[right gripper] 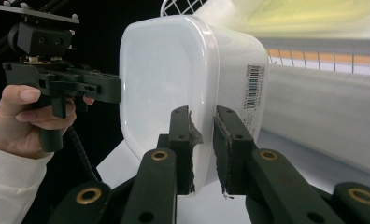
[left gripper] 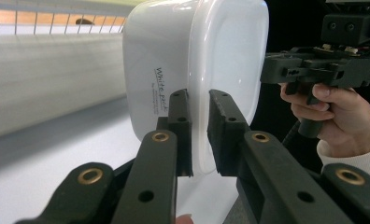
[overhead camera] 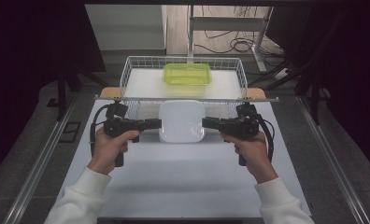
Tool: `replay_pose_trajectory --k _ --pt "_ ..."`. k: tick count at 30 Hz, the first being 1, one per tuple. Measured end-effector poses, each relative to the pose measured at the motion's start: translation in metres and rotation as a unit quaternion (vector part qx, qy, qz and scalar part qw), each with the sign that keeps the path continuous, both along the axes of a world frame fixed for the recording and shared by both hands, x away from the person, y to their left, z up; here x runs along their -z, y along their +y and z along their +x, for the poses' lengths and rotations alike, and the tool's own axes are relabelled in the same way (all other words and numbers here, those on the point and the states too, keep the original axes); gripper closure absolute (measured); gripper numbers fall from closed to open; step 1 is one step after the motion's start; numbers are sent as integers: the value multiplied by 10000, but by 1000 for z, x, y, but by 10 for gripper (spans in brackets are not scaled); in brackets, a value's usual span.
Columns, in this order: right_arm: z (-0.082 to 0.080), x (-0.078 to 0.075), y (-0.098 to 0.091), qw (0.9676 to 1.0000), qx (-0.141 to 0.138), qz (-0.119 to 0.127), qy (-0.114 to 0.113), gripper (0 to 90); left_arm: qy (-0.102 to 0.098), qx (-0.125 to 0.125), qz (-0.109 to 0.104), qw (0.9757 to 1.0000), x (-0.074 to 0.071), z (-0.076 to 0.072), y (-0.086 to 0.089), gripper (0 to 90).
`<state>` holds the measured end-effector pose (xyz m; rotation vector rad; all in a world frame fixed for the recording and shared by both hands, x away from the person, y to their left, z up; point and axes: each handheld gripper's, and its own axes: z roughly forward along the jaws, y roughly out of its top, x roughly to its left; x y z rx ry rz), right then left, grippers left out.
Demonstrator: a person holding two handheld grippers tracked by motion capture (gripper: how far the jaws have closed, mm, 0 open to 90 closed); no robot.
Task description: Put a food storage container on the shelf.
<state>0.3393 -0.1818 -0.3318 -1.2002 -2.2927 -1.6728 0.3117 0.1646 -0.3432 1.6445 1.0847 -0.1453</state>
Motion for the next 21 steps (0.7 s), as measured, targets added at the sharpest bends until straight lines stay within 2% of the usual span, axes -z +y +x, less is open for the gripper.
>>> replay_pose_trajectory --k 10,15,21 --pt "16 -21 1 9999 -2 58 -119 773 -116 -17 4 9999 -22 18 2 802" --pt "30 -31 3 9999 -30 98 -76 774 -142 -56 5 9999 -33 30 4 801" --pt "43 -45 5 9998 -32 140 -151 775 -191 -74 -44 9998 -47 43 7 801"
